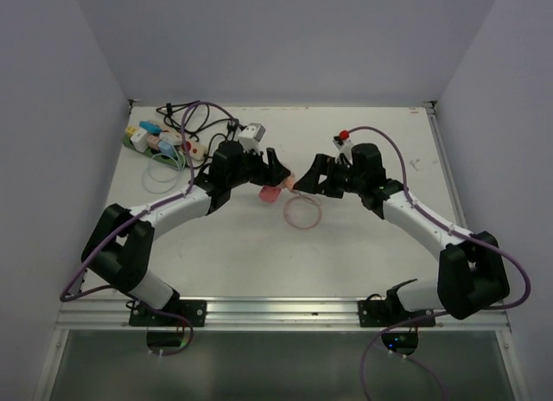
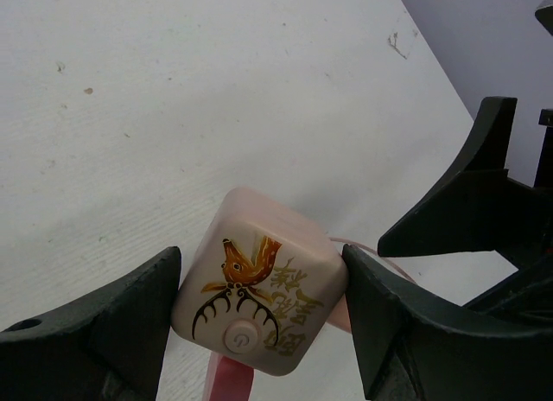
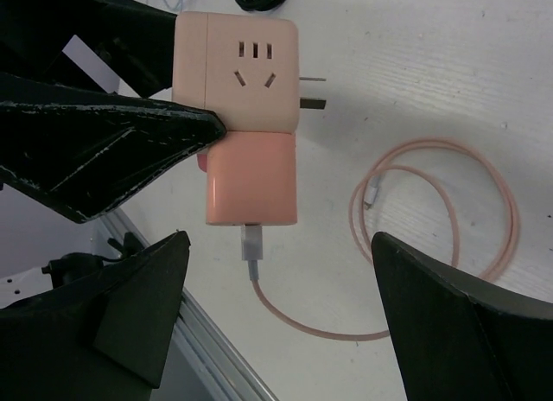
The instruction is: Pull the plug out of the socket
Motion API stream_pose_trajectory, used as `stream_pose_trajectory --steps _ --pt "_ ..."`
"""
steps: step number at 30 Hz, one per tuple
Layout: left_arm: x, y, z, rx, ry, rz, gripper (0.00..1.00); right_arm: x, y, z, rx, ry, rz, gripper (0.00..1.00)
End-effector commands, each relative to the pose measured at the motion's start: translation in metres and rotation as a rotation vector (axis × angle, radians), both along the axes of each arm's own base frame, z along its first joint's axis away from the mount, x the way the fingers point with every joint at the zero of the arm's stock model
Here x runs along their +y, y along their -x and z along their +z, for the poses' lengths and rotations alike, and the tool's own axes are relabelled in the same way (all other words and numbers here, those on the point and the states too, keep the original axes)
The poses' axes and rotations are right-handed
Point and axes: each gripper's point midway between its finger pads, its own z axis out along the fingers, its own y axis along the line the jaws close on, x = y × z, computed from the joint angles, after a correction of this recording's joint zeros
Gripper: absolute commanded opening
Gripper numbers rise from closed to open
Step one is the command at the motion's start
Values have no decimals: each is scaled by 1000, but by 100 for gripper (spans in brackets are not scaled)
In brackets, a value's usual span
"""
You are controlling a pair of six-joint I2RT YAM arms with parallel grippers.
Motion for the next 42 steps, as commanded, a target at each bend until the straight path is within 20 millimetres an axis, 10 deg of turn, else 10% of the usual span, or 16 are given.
stream_pose_trajectory --steps 1,13,28,42 --pt "-10 -13 33 -121 95 19 0 24 -14 40 -78 -93 42 89" --pt "-8 -15 27 -104 104 45 0 46 -20 17 9 -131 70 77" --pt "9 -25 1 -52 57 170 0 39 -10 4 5 -86 79 0" --pt "51 -52 -37 -3 -18 434 0 32 8 -15 49 -55 99 0"
